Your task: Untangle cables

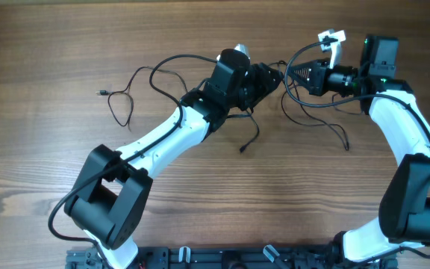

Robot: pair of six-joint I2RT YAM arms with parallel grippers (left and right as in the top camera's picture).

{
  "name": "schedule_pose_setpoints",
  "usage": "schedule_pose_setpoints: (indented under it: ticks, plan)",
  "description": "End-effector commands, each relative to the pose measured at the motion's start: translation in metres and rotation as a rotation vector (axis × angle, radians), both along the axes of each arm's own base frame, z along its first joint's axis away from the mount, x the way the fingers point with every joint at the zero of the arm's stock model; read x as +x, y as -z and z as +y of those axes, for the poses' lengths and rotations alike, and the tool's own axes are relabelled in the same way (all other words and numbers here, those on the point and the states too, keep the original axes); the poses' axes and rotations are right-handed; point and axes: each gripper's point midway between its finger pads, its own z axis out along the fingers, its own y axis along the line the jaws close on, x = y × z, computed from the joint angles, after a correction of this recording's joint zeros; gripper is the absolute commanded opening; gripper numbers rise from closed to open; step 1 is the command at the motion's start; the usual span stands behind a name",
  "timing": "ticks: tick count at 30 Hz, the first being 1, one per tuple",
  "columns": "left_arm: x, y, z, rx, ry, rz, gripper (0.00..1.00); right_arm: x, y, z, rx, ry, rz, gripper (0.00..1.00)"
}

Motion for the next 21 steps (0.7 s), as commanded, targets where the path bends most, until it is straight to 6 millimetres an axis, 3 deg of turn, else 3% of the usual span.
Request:
schedule_pose_setpoints:
  ticks: [1,3,10,16,18,19,20,21]
  plan:
    - [-0.007,0.019,0.007,0.055,0.006,0.071,0.49,0.010,0.015,-0.011,-0.073,0.082,0.048,0.04]
    - [-0.012,0.029,0.012,0.086,0.004,0.113,0.45,0.010,0.015,-0.011,-0.073,0.082,0.047,0.04]
    - [-0.001,0.013,0.005,0.041,-0.011,0.031,0.48,0.007,0.014,-0.008,-0.059,0.068,0.053,0.04]
    - [0.008,0.052,0.009,0.121,-0.074,0.057,0.49,-0.004,0.009,0.015,-0.016,-0.010,0.062,0.04]
    - [0.015,0.055,0.014,0.140,-0.112,0.044,0.48,-0.007,0.011,0.019,-0.016,-0.019,0.074,0.04]
    - [0.018,0.054,0.016,0.140,-0.124,0.035,0.46,-0.008,0.011,0.020,-0.016,-0.021,0.078,0.04]
    - [0.023,0.050,0.018,0.129,-0.133,0.023,0.37,-0.008,0.011,0.020,-0.016,-0.022,0.082,0.04]
    - [0.026,0.050,0.022,0.130,-0.145,0.022,0.14,-0.008,0.011,0.020,-0.016,-0.022,0.082,0.04]
